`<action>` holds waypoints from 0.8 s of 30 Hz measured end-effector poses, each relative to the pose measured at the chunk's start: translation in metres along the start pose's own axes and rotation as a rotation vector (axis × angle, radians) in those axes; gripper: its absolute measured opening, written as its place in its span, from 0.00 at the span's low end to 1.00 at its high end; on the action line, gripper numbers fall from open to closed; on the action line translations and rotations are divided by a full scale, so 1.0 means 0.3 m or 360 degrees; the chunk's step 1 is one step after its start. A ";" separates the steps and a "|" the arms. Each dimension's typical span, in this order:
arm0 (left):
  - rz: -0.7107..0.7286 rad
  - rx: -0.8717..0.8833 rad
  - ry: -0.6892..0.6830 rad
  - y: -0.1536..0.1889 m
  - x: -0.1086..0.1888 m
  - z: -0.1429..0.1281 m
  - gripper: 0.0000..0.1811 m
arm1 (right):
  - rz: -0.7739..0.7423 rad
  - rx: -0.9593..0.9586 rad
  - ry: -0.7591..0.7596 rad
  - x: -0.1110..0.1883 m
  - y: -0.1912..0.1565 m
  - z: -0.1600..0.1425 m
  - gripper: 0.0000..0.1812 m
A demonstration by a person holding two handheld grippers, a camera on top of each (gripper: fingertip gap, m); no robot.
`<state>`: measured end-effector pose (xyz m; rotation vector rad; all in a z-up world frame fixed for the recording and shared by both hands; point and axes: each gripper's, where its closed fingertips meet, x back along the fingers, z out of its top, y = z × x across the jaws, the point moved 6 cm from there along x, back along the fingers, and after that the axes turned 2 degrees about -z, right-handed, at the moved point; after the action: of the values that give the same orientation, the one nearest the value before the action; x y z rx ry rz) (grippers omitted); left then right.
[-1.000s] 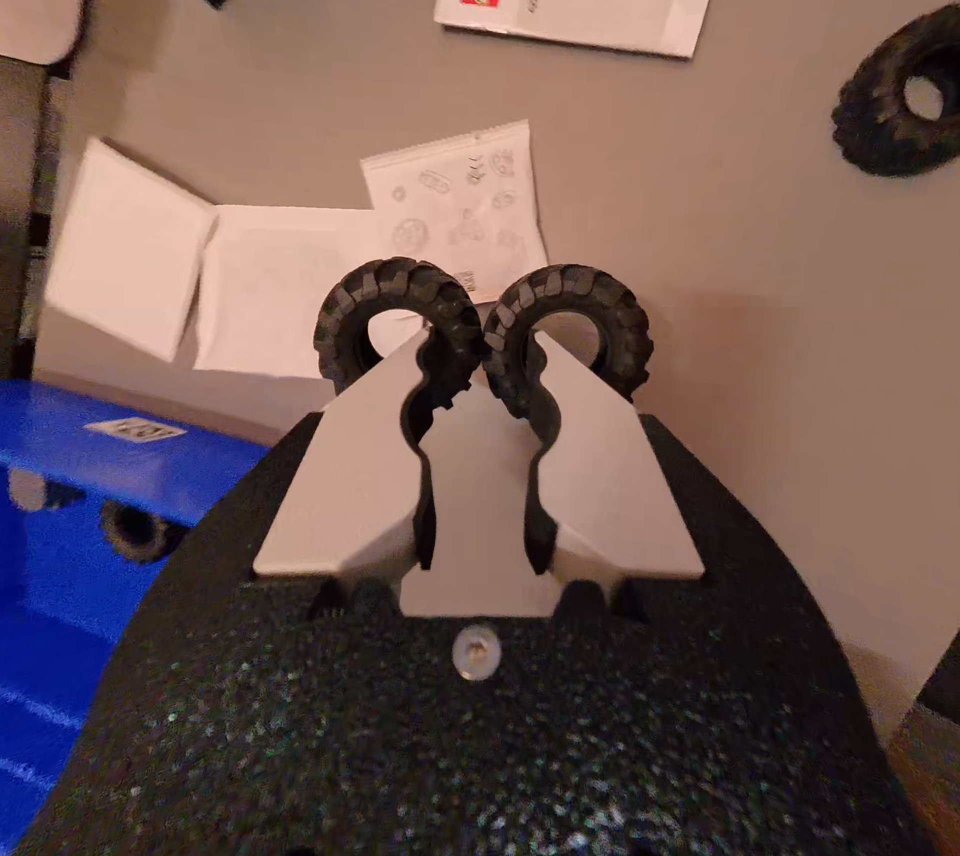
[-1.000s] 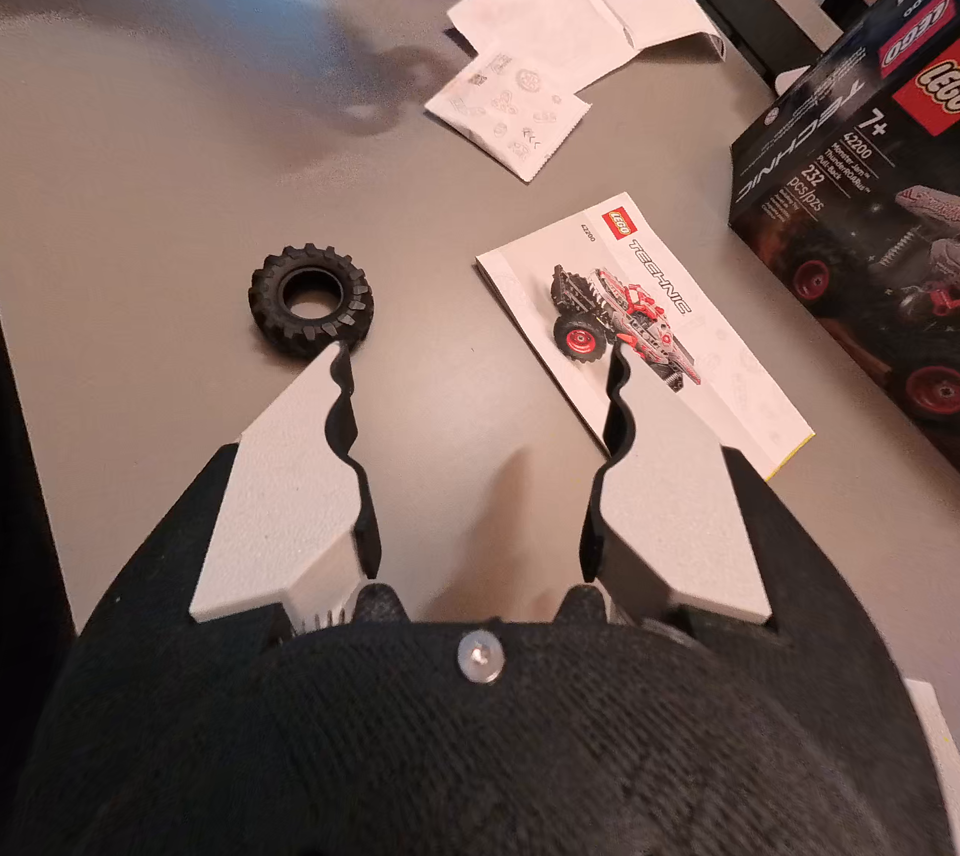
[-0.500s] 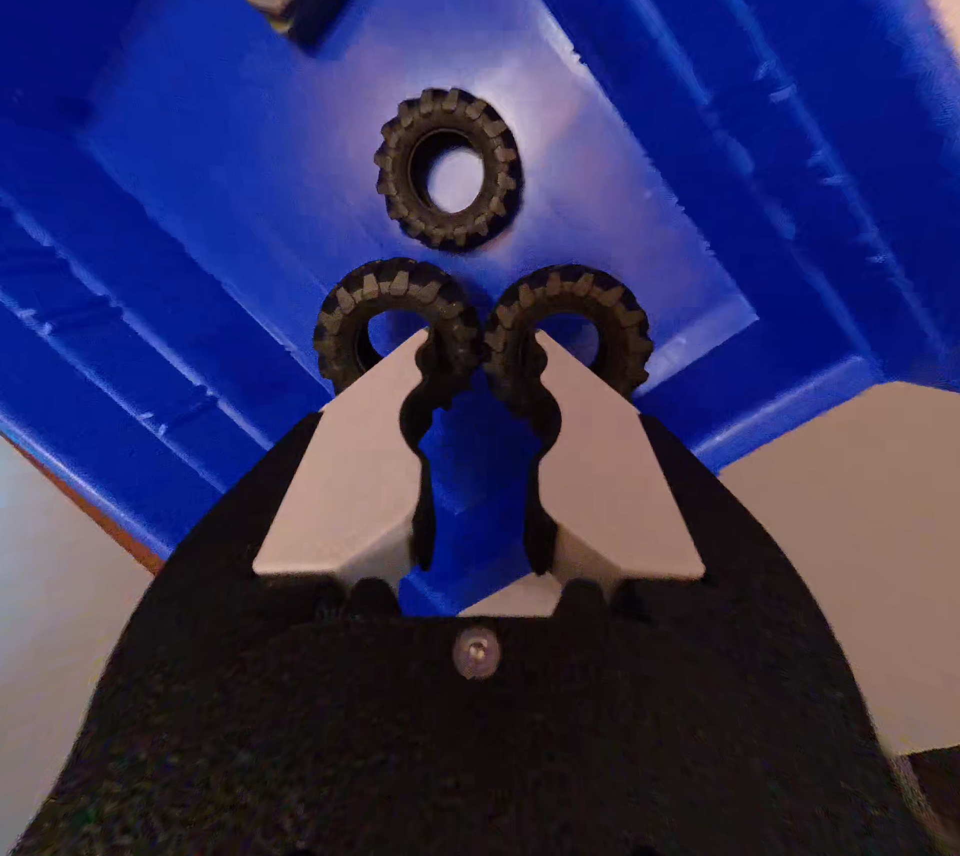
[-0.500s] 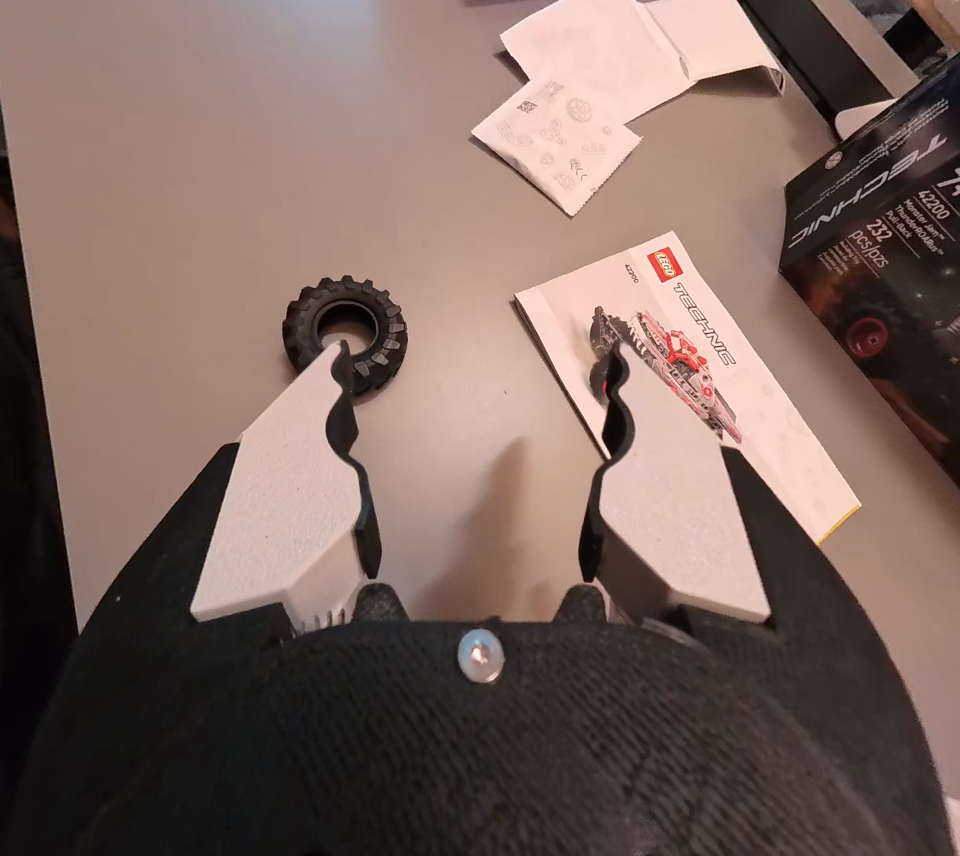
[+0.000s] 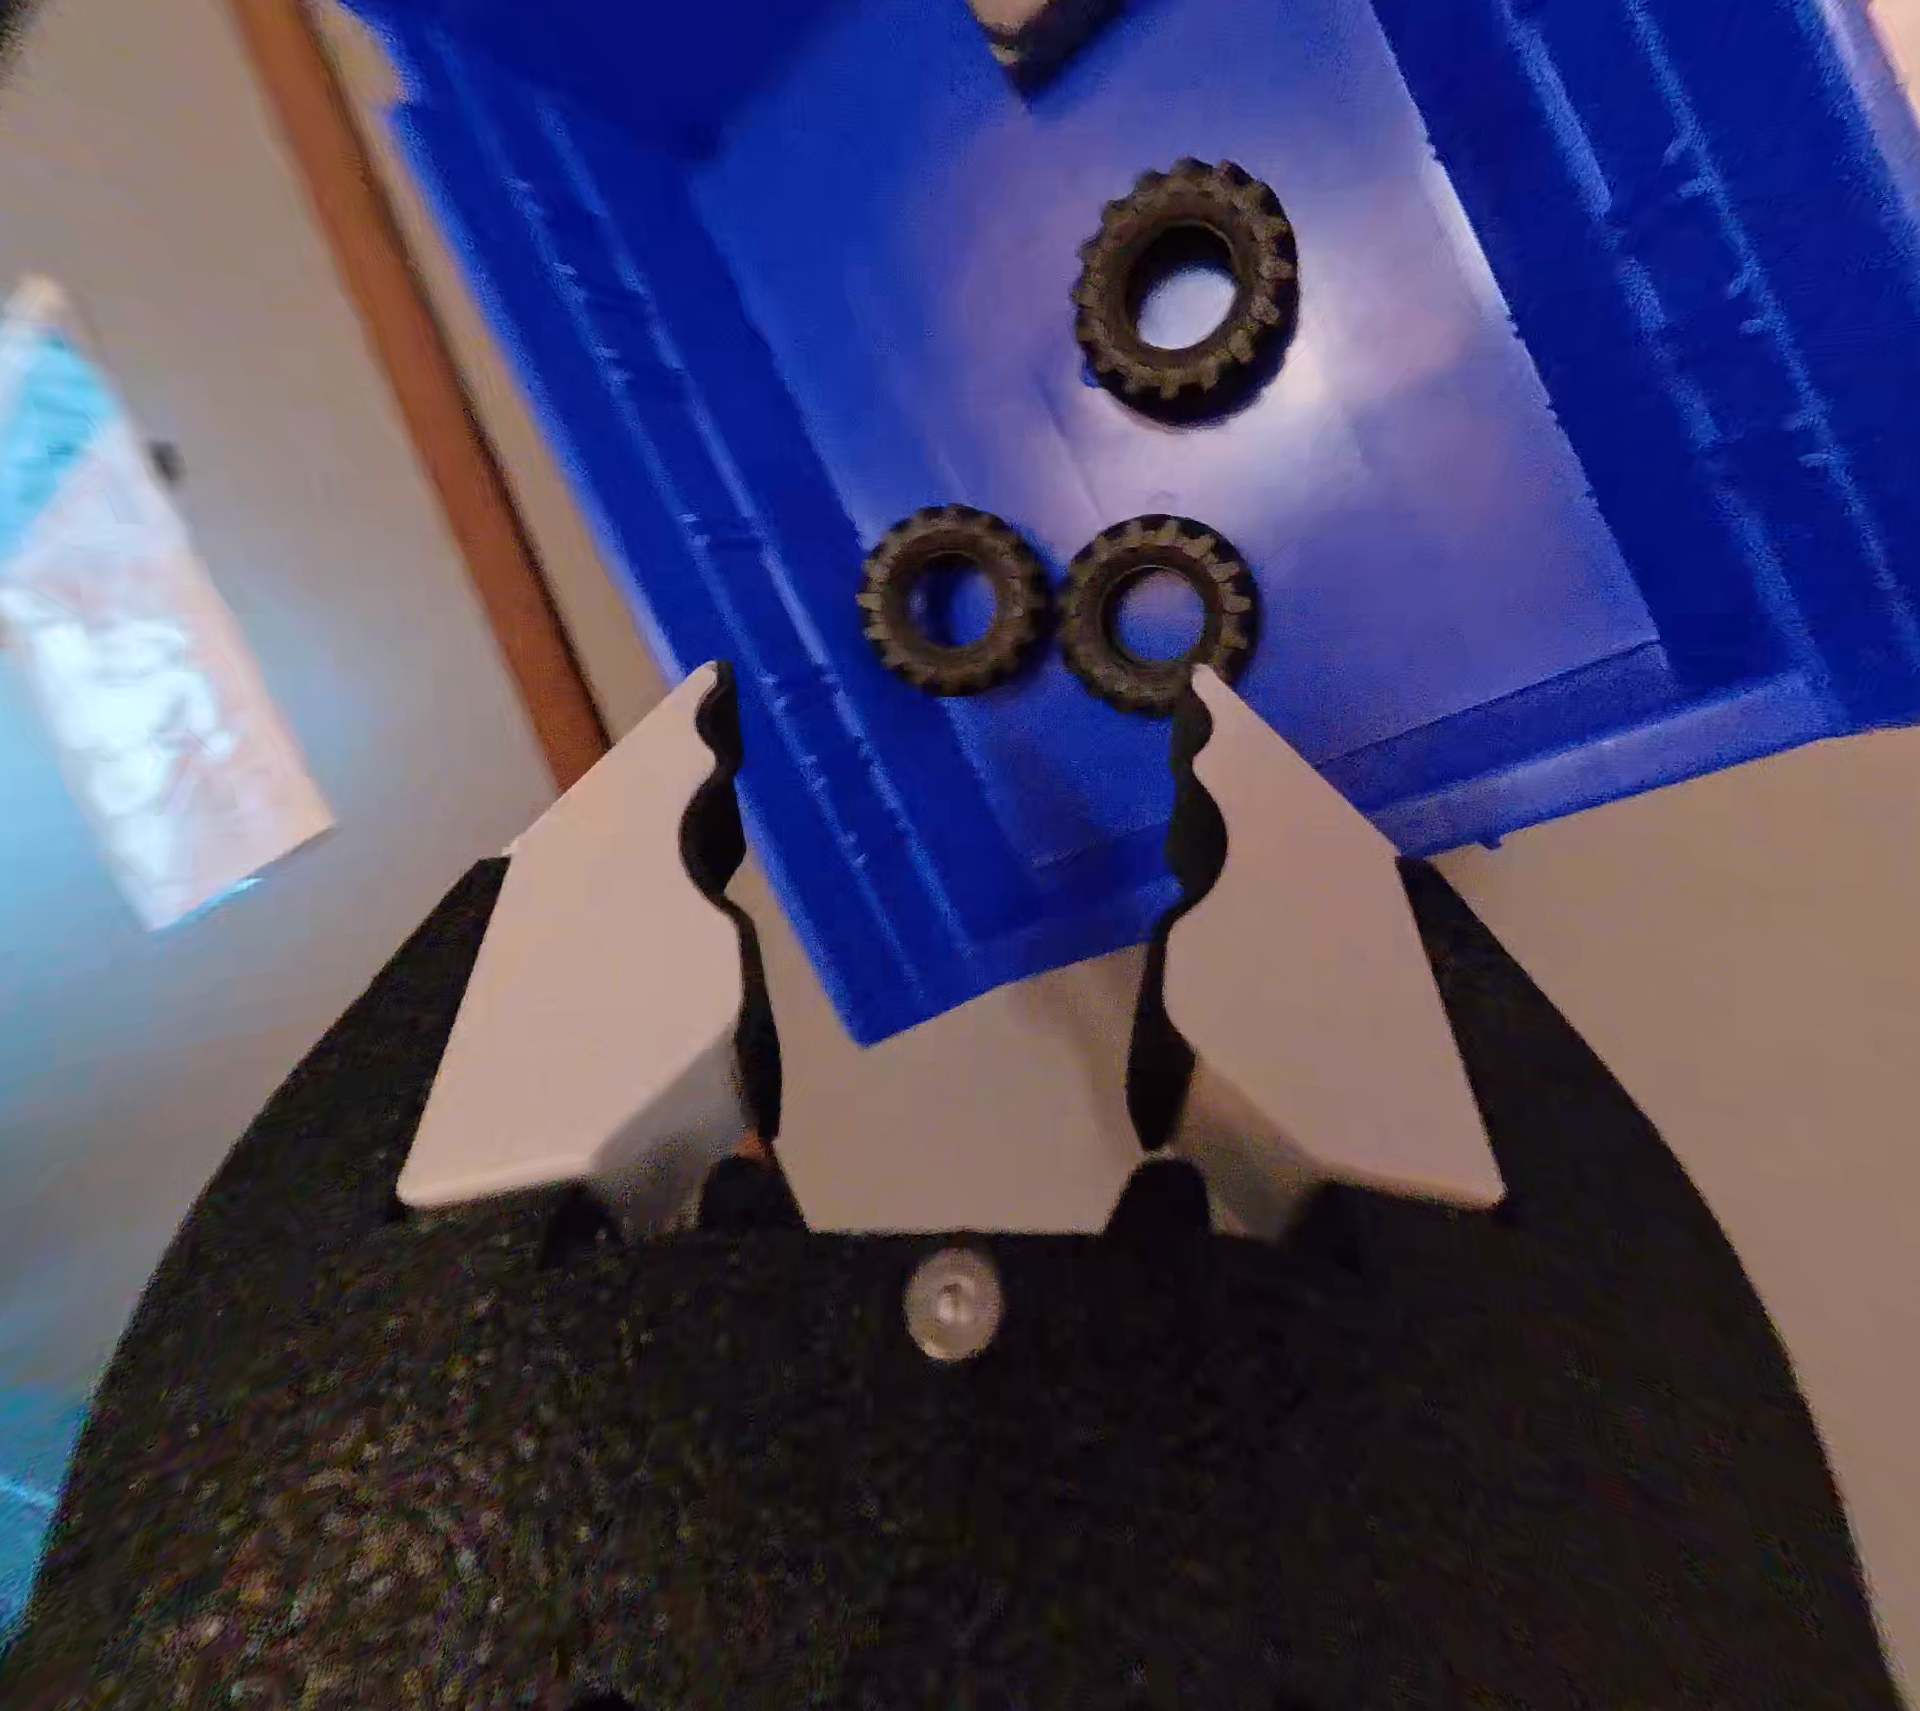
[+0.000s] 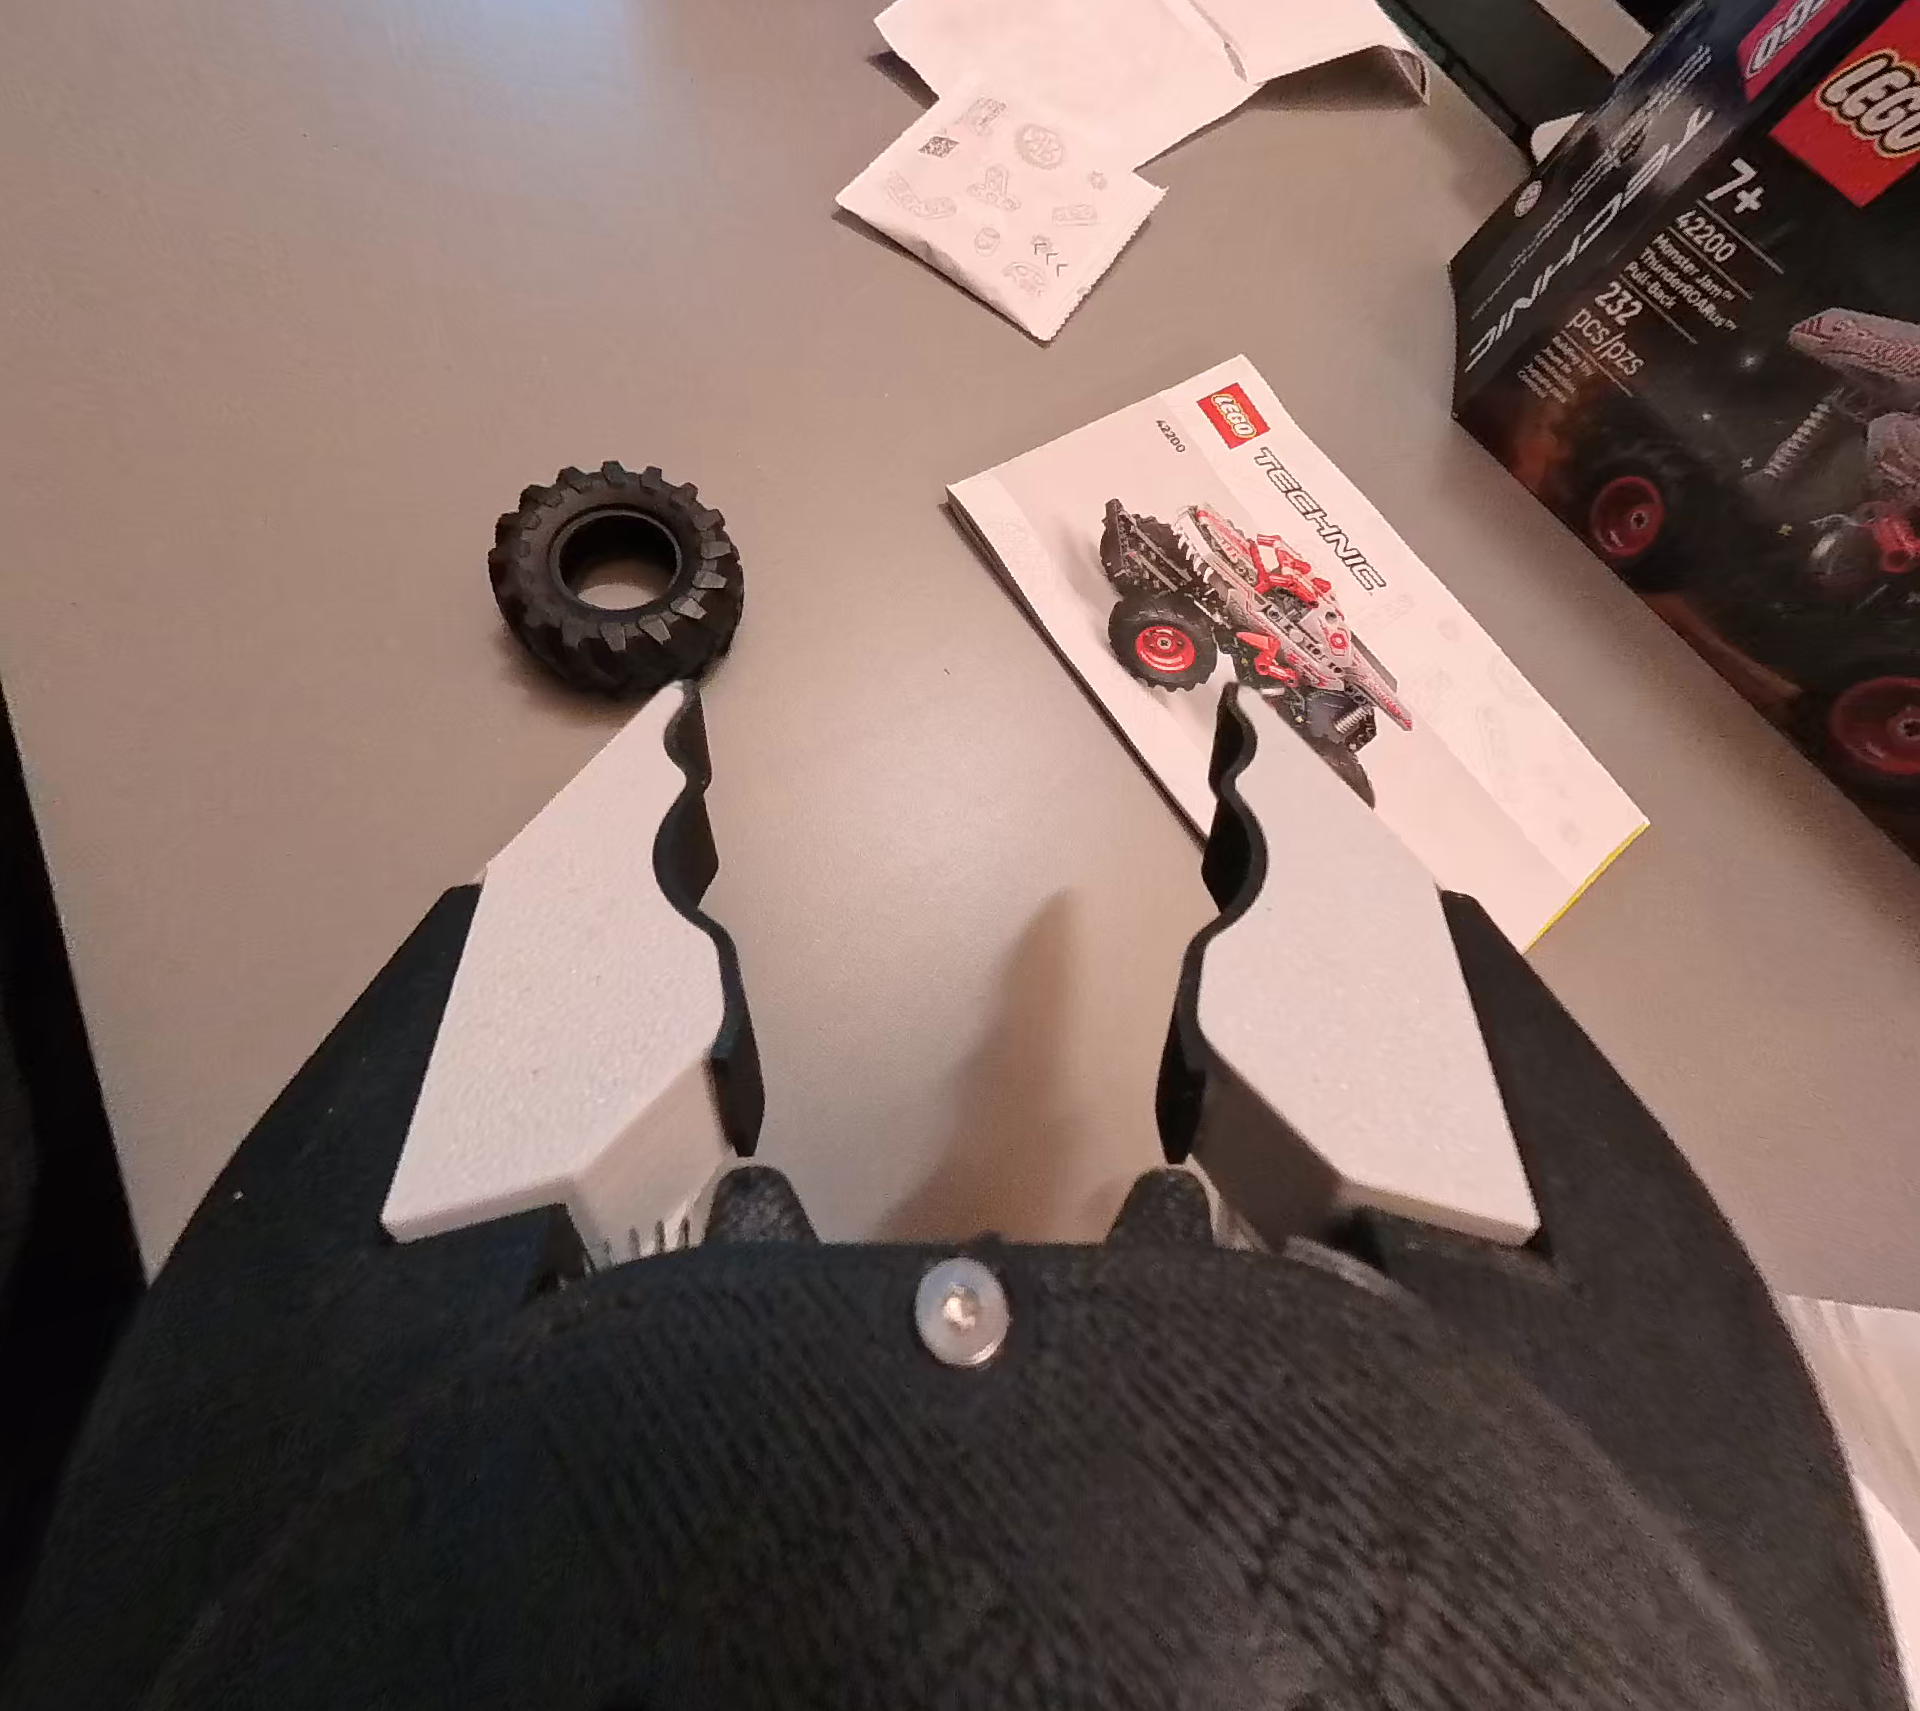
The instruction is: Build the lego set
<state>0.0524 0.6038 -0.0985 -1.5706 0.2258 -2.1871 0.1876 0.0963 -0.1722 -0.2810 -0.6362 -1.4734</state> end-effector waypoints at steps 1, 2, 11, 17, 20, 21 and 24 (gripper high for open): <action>0.0067 -0.0033 0.0096 0.018 0.076 0.007 0.44 | -0.0007 0.0006 -0.0002 -0.002 0.001 -0.003 0.53; 0.0013 -0.0092 0.0219 0.078 0.149 0.017 0.41 | -0.0023 0.0013 -0.0003 -0.005 0.004 -0.005 0.53; -0.1267 -0.1215 0.0705 1.234 0.321 -0.144 0.45 | -0.0093 0.0001 0.0001 -0.043 0.046 0.003 0.52; -0.1311 -0.1252 0.0627 1.395 0.226 -0.147 0.32 | -0.0110 -0.0007 -0.0044 -0.015 0.033 -0.037 0.52; -0.1275 -0.1108 0.0774 1.296 0.247 -0.078 0.32 | -0.0139 -0.0037 -0.0054 0.002 0.041 -0.055 0.52; -0.1208 -0.1015 0.0836 1.225 0.253 -0.044 0.32 | -0.0149 -0.0043 -0.0051 0.005 0.045 -0.057 0.52; -0.0810 -0.0634 0.0936 0.882 0.258 0.057 0.32 | -0.0155 -0.0034 -0.0043 0.005 0.046 -0.057 0.52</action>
<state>0.1147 0.3363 -0.1256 -1.2051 0.5102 -3.1401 0.2048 0.0872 -0.1823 -0.2905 -0.6639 -1.5726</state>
